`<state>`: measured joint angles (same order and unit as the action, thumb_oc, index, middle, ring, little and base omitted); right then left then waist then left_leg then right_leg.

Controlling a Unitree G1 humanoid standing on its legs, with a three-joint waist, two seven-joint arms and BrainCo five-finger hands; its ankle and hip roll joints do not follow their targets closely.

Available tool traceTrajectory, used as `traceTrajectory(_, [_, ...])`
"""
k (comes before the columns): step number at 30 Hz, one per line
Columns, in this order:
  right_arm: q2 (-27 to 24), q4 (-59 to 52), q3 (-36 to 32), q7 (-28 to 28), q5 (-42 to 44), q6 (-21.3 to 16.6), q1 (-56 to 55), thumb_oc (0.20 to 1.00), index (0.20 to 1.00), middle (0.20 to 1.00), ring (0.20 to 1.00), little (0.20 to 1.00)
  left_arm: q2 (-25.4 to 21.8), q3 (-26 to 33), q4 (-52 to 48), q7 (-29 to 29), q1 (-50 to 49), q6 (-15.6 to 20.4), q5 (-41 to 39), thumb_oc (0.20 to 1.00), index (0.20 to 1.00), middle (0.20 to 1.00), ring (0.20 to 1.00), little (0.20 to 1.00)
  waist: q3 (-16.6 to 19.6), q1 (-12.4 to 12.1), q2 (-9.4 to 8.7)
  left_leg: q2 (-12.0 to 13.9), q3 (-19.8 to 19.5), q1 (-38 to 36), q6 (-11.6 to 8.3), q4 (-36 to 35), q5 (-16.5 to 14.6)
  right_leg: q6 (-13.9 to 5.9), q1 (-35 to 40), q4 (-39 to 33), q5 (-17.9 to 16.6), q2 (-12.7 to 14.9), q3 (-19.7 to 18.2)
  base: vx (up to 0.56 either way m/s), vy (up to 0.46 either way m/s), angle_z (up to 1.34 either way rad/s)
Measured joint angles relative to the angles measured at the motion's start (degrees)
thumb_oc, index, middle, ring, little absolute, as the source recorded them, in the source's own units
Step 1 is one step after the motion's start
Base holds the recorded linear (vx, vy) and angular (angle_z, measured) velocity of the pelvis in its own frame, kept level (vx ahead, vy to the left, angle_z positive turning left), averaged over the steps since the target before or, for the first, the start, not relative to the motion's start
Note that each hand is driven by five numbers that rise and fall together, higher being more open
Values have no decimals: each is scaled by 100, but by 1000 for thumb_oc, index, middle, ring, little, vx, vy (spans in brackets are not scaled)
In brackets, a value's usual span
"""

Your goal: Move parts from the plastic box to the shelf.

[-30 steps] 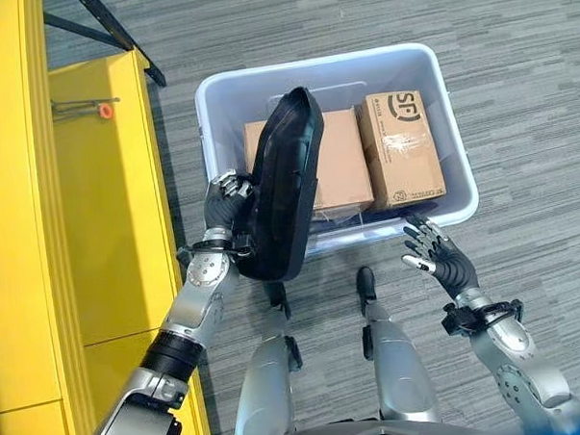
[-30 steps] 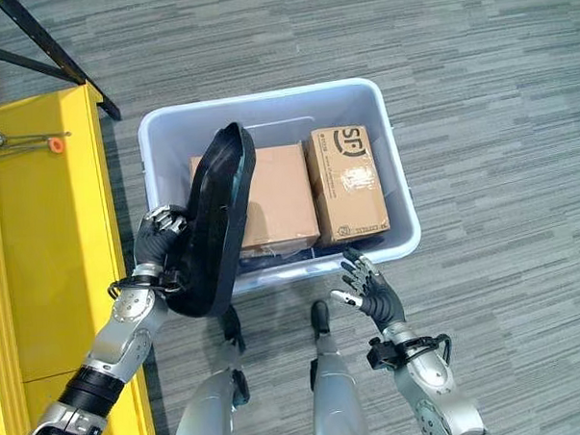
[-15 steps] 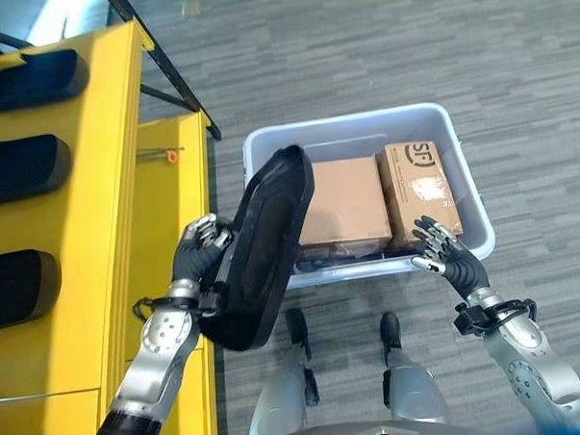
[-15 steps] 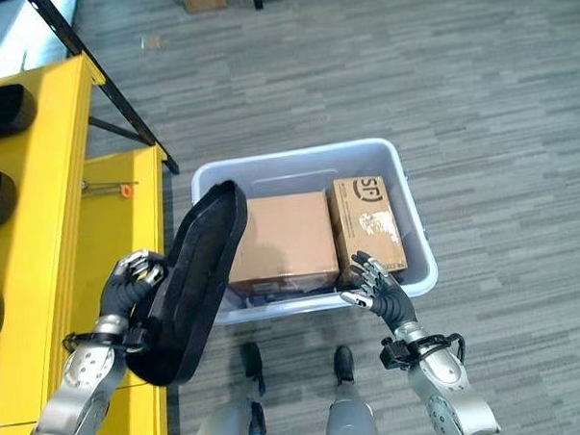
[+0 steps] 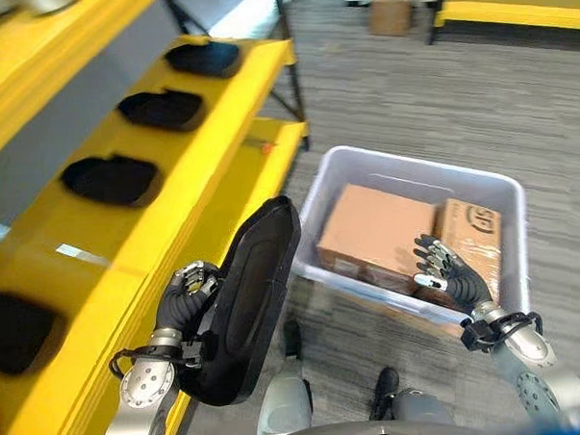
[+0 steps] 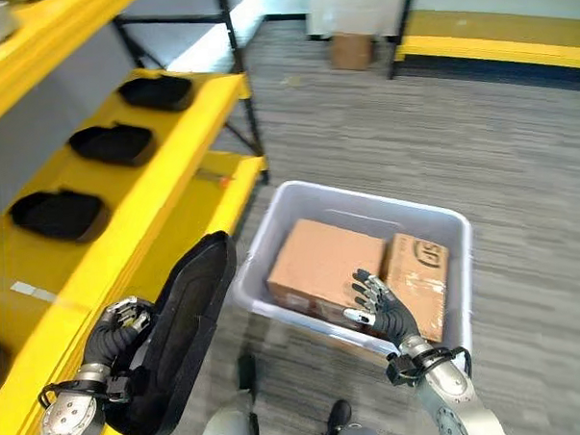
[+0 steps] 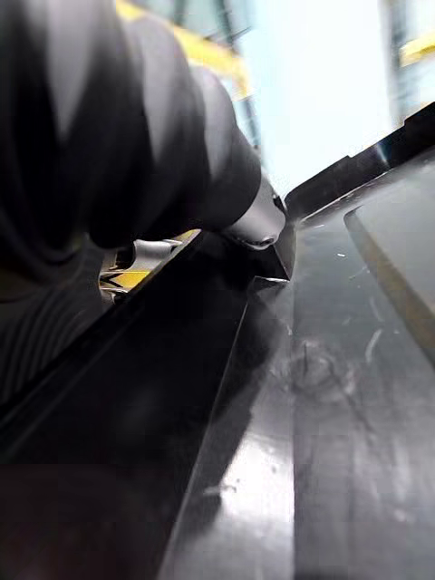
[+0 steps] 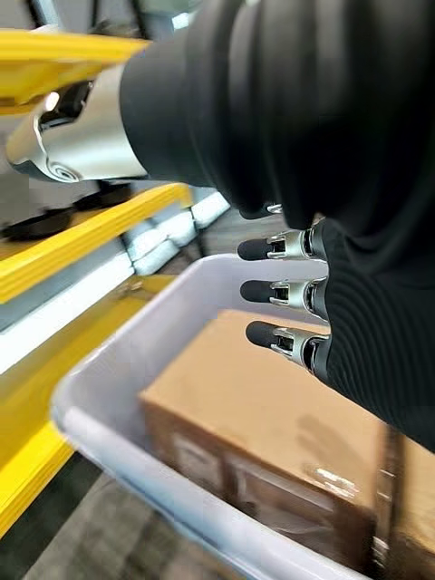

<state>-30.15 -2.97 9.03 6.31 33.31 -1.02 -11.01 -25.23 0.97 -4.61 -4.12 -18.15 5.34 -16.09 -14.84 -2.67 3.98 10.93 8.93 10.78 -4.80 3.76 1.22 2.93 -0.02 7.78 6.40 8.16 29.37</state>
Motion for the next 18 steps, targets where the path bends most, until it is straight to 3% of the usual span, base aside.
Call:
traceTrajectory(1, [18, -1, -43, 0, -59, -4, 29, 1000, 1000, 1000, 1000, 1000, 21, -13, 39, -1, 65, -1, 30, 200, 200, 200, 200, 200, -4, 21, -22, 121, -12, 1, -48, 655, 15, 8, 55, -73, -68, 129, 238, -89, 17, 94])
traceTrajectory(3, [47, -2, -113, -4, -90, -3, -14, 1000, 1000, 1000, 1000, 1000, 74, -48, 34, 1, 206, 13, 122, 200, 200, 200, 200, 200, 5, 107, -26, 341, -24, -251, -111, 1281, -29, -48, 120, -155, -201, 309, 568, -55, 73, 103])
traceTrajectory(5, [86, -3, -145, -8, -91, 2, -38, 1000, 1000, 1000, 1000, 1000, 141, -54, 32, 4, 302, 11, 193, 200, 200, 200, 200, 200, 31, 253, 21, 490, 6, -724, -208, 1398, -94, -94, 136, -53, -232, 436, 863, -5, 148, 91])
traceTrajectory(6, [102, -3, -201, -15, -90, 4, -71, 1000, 1000, 1000, 1000, 1000, 170, -55, 32, 7, 359, 10, 212, 200, 200, 200, 200, 200, 49, 340, 52, 509, 4, -1017, -277, 1417, -145, -133, 133, 62, -243, 497, 962, 92, 265, 128])
traceTrajectory(7, [80, -62, -385, -22, -90, 1, -212, 1000, 1000, 1000, 1000, 1000, 217, -90, 5, 15, 440, 12, 217, 200, 200, 200, 200, 200, 204, 586, 281, 410, 40, -1421, -198, 596, -79, -309, -24, 516, -147, 658, 937, 86, 236, 152])
traceTrajectory(8, [103, -62, -443, -42, -90, 3, -260, 1000, 1000, 1000, 1000, 1000, 226, -82, -40, 13, 541, 12, 220, 200, 200, 200, 200, 200, 212, 671, 252, 313, 22, -1452, -240, 292, -170, -400, -135, 699, -118, 799, 760, 99, 257, 153])
traceTrajectory(9, [132, -57, -443, -35, -94, 12, -283, 1000, 1000, 1000, 1000, 1000, 223, -58, -136, 3, 554, 18, 220, 200, 200, 200, 200, 200, 250, 638, 174, 178, 4, -1497, -269, 3, -195, -572, -285, 723, -149, 877, 688, 41, 138, 65])
traceTrajectory(10, [223, -2, -400, -16, -95, 28, -246, 1000, 1000, 1000, 1000, 1000, 192, 7, -191, 0, 509, 17, 220, 200, 200, 200, 200, 200, 299, 447, 73, 69, 17, -1505, -298, -231, -216, -692, -440, 712, -269, 969, 492, 62, 201, 17])
traceTrajectory(11, [405, 32, -408, -24, -94, 29, -193, 1000, 1000, 1000, 1000, 1000, 130, 29, -148, 1, 433, -35, 234, 200, 200, 200, 200, 200, 306, 300, -13, -54, 30, -1498, -292, -252, -227, -758, -432, 604, -425, 1068, 394, 60, 178, 5])
traceTrajectory(14, [629, 48, -388, 18, -92, 57, -229, 1000, 1000, 1000, 1000, 1000, -57, 138, -177, 2, 199, -59, 385, 200, 200, 200, 200, 200, 377, 196, -118, -314, -52, -1486, -160, -292, -336, -950, -326, 448, -629, 1281, 272, 48, 150, 29])
traceTrajectory(18, [696, 131, -352, 74, -95, 142, -365, 1000, 1000, 1000, 1000, 1000, -69, 320, -178, 4, -14, -56, 439, 200, 200, 200, 200, 200, 447, 105, -266, -417, -165, -1389, -40, -316, -418, -1037, -157, 118, -789, 1287, 328, 59, 163, 16])
